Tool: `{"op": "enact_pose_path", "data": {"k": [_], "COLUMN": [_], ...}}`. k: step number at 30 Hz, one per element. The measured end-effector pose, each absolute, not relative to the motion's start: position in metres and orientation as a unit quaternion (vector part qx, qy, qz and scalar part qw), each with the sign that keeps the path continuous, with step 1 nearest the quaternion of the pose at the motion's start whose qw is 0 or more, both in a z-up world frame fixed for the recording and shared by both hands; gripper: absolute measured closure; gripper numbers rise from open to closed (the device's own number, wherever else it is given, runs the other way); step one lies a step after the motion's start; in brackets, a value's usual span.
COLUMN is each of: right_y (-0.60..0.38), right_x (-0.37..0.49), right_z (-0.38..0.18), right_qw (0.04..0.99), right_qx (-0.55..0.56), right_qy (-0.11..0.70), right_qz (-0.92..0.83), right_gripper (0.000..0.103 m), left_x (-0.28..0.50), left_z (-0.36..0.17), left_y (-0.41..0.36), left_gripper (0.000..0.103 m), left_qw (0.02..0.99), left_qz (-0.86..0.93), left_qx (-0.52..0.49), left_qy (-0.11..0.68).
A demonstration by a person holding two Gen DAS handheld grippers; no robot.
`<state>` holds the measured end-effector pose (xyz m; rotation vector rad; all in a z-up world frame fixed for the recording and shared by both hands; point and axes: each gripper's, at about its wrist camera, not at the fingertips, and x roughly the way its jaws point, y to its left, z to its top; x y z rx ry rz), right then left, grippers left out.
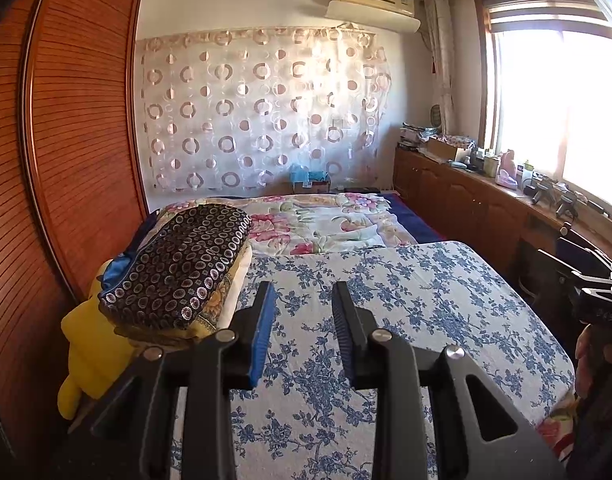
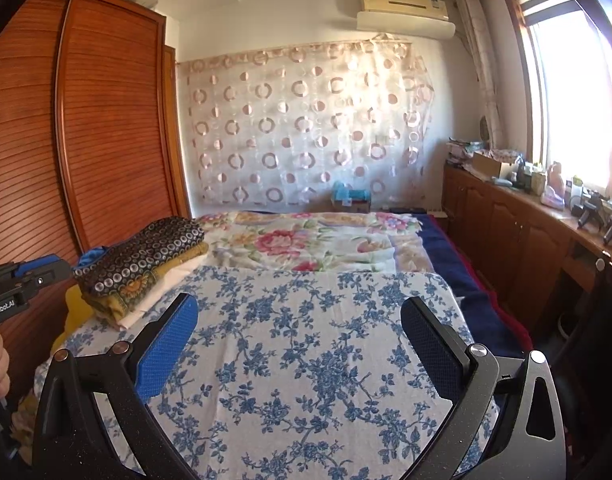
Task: Fold small clothes
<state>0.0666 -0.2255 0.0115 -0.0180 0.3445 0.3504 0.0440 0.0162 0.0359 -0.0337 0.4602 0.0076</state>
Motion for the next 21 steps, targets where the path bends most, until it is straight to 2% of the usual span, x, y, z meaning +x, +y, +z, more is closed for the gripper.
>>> {"op": "enact_pose_path", "data": {"k": [21], "right_y": [-0.2241], "right_x": [0.0659], "right_z": [0.0131], "right_qw": [0.97], "right_qx": [-0.008], "right_qy": [0.17], "right_qz": [0.173], "right_gripper": [0.0], "left_x": [0.0414], "left_z": [0.0423], "left_y": [0.0161], "left_gripper": [0.074], "left_qw": [0.974], "left_qz": [0.003], "left_qx": [-0.015], "left_qy": [0.225]}}
